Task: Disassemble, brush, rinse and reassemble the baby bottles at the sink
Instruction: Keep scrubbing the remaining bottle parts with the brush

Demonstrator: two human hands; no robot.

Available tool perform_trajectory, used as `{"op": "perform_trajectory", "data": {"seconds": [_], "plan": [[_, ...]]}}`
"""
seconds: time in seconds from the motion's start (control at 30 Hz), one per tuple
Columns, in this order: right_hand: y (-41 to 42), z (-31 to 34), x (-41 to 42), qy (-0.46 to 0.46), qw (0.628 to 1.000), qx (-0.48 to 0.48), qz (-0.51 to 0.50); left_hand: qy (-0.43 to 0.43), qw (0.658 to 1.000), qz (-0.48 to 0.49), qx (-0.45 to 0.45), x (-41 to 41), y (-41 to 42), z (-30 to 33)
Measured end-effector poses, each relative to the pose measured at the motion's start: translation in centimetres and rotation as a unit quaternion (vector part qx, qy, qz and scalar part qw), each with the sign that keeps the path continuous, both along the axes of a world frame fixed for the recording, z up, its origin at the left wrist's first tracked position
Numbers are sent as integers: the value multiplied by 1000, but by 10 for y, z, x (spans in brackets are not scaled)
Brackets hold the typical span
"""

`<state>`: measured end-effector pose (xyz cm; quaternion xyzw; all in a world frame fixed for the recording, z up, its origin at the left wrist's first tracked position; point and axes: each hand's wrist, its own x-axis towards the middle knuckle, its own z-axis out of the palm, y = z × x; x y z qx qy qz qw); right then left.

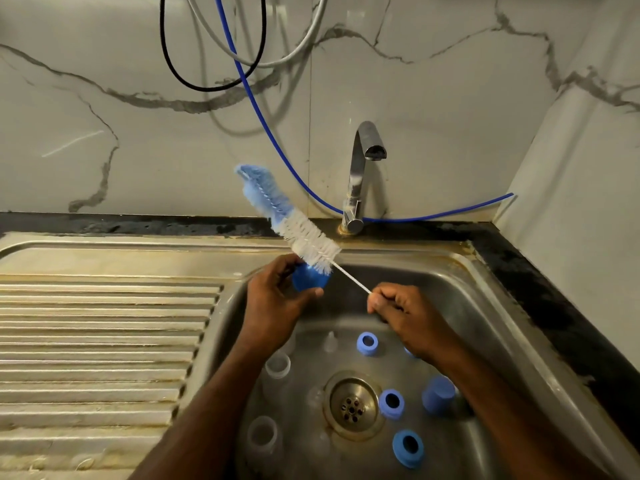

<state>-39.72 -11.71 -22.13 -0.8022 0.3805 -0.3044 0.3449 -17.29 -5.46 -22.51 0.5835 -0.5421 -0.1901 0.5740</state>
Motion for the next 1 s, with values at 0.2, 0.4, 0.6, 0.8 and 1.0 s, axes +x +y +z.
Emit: {"op": "perform_trajectory", "data": {"seconds": [0.2, 0.4, 0.6, 0.8, 1.0], "plan": [[-8, 3, -20, 43, 999, 19, -1, 68, 997, 43, 13, 18, 4, 6], [8, -5, 11, 0, 997, -71, -9, 406, 908, -98, 20, -12, 2, 9], [-5, -6, -4, 0, 998, -48, -31, 534, 826, -161, 86, -11, -2, 6], [-21, -14, -13, 18, 996, -50, -77, 436, 877, -170, 109, -21, -4, -4], [-30, 2, -42, 0, 995, 34, -91, 110, 964, -195, 140, -62, 1, -22]]}}
